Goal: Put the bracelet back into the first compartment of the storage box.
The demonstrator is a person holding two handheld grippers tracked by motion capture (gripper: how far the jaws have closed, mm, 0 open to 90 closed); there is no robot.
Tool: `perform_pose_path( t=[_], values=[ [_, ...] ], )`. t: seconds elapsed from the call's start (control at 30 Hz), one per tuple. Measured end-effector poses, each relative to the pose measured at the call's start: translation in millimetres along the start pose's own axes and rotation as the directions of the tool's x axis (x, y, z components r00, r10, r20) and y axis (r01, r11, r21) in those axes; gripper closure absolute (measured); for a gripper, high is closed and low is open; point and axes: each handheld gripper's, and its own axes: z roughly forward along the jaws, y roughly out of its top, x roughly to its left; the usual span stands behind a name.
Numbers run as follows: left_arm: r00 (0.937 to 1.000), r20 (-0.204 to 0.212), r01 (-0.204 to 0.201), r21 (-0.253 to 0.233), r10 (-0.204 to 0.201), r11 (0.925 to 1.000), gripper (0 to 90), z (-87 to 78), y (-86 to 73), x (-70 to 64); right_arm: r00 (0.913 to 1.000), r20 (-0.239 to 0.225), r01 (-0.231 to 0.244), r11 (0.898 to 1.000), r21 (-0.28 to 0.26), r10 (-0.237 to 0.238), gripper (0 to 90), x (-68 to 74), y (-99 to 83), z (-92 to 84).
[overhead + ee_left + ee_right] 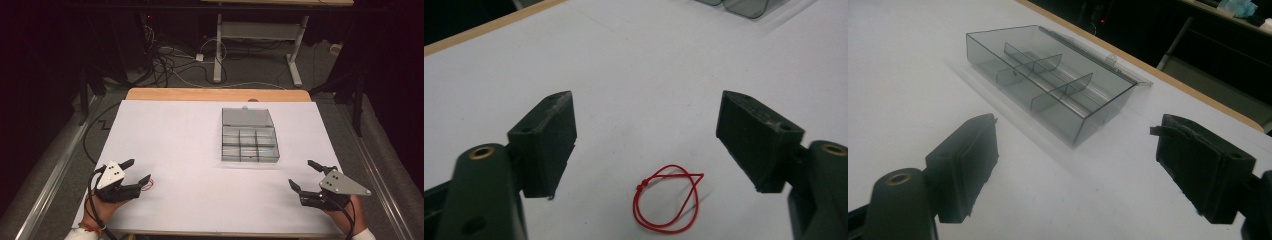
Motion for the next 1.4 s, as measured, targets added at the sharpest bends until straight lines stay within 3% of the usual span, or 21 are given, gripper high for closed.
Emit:
perform_pose_path(
  t=[0.3,0.57,0.77,0.97,1.1,1.23,1.3,1.37,1.4],
  values=[
    [0.9999,0.002,-0.016,0.025,0.015,0.9996,22.3,1.8,-3.5,-0.9,0.9999,-0.006,0.008,1.000,-0.004,-0.008,17.9,0.7,1.8,-0.1],
    [0.9991,0.038,-0.025,0.131,0.020,0.9911,29.9,9.0,-7.8,-0.3,0.9999,-0.003,0.011,1.000,-0.004,-0.011,18.3,2.6,3.2,-2.1],
    [0.9969,0.075,0.011,0.152,-0.023,0.9883,36.9,12.1,-11.1,6.2,0.9999,-0.001,0.013,1.000,0.015,-0.013,18.5,2.8,1.9,1.0],
    [0.9955,0.094,-0.001,0.170,-0.015,0.9854,40.6,13.4,-13.0,6.3,0.9998,0.002,0.017,1.000,0.021,-0.017,18.5,2.9,2.1,2.1],
    [0.9935,0.105,0.026,0.178,-0.045,0.9838,43.4,15.3,-14.3,10.7,0.9998,-0.006,0.018,0.999,0.027,-0.018,18.6,3.8,1.9,3.2],
    [0.9924,0.100,0.051,0.191,-0.071,0.9802,43.3,18.3,-15.8,16.5,0.9996,-0.016,0.023,0.999,0.035,-0.022,18.6,5.0,1.6,5.3],
    [0.9909,0.090,0.080,0.199,-0.099,0.9768,37.2,19.2,-16.5,19.0,0.9995,-0.021,0.024,0.999,0.035,-0.024,18.6,5.3,1.5,5.7],
    [0.9905,0.095,0.079,0.191,-0.099,0.9783,36.3,18.0,-16.8,20.3,0.9995,-0.022,0.023,0.999,0.035,-0.023,18.5,5.3,1.4,5.7],
    [0.9938,0.065,0.078,0.165,-0.090,0.9832,31.3,14.6,-16.3,19.1,0.9995,-0.024,0.022,0.999,0.035,-0.021,18.6,5.2,1.3,5.6]
  ],
)
